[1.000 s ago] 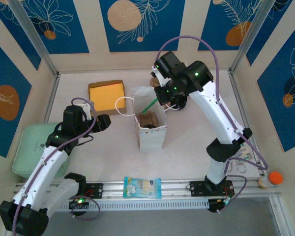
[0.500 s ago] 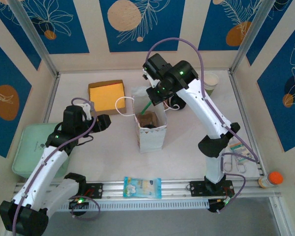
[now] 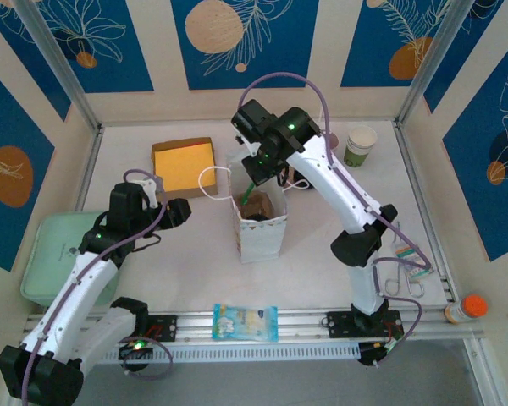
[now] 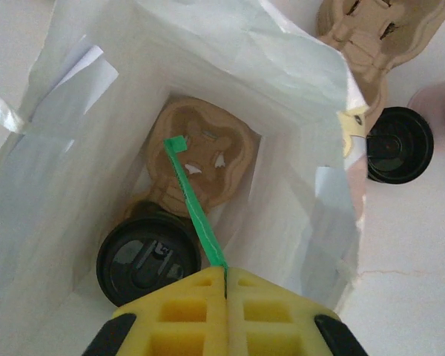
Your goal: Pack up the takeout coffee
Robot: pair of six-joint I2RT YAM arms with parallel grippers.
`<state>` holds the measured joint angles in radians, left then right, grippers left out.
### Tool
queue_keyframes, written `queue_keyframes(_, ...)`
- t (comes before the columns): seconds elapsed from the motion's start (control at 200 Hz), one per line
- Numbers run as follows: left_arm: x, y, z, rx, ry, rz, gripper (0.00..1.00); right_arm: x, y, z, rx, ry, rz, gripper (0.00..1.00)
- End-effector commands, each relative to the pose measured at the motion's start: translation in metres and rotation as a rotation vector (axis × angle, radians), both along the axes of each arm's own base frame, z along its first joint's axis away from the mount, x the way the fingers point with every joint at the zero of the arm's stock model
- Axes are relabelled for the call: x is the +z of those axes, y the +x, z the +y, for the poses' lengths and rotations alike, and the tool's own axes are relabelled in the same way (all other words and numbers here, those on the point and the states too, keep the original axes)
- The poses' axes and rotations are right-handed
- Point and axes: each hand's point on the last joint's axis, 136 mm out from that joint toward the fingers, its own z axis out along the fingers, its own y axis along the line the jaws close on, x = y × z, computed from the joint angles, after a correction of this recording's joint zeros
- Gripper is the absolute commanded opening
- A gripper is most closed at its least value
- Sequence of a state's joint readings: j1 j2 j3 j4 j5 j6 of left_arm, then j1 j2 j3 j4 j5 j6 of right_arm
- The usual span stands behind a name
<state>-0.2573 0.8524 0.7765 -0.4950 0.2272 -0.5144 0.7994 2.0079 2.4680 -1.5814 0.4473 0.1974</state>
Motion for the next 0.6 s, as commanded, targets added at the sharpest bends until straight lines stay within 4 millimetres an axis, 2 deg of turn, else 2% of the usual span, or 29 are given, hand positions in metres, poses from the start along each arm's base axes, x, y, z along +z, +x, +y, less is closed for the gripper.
queue_keyframes(0.0, 0.000, -0.002, 0.005, 0.007, 0.015, -0.011, 0.67, -0.002, 0.000, 0.003, 0.011, -0.020, -0.001, 0.04)
queue_keyframes(0.595, 0.000, -0.005, 0.006, 0.007, 0.017, -0.014, 0.67, -0.032, 0.007, 0.017, 0.016, -0.063, 0.048, 0.04)
